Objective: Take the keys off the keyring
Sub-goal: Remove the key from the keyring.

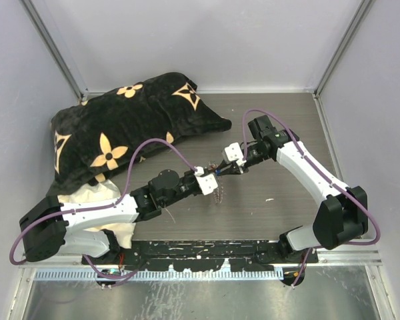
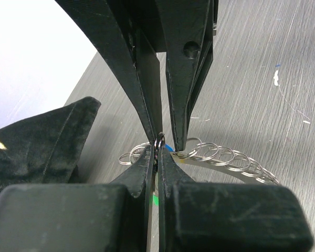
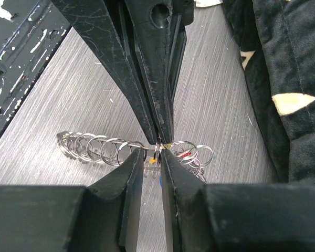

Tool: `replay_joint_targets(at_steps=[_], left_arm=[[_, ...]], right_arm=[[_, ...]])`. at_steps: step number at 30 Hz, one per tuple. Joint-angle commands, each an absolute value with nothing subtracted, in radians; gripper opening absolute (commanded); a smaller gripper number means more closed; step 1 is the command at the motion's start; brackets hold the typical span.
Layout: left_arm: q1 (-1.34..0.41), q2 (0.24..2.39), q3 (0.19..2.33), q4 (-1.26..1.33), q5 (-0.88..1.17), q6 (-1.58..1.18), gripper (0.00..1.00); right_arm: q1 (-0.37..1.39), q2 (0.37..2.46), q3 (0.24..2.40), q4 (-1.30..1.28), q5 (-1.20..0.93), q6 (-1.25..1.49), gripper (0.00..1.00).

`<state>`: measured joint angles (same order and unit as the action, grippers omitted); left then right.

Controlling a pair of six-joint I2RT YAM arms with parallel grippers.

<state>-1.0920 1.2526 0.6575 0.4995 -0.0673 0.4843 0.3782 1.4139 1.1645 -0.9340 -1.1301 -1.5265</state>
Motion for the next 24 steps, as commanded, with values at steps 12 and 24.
replay_joint_targets(at_steps=[12,24], left_arm=[[-1.094,1.227,0.715,0.567,-0.081,0.463,0.00],[-1.094,1.007,0.609,0.559,-0.123,0.187,0.51]], right_arm=[[0.387,1.368,1.177,-0.907,-1.133,-1.485,0.01],[0.337,1.332,1.165,-0.914,-1.268,-1.454,0.01]])
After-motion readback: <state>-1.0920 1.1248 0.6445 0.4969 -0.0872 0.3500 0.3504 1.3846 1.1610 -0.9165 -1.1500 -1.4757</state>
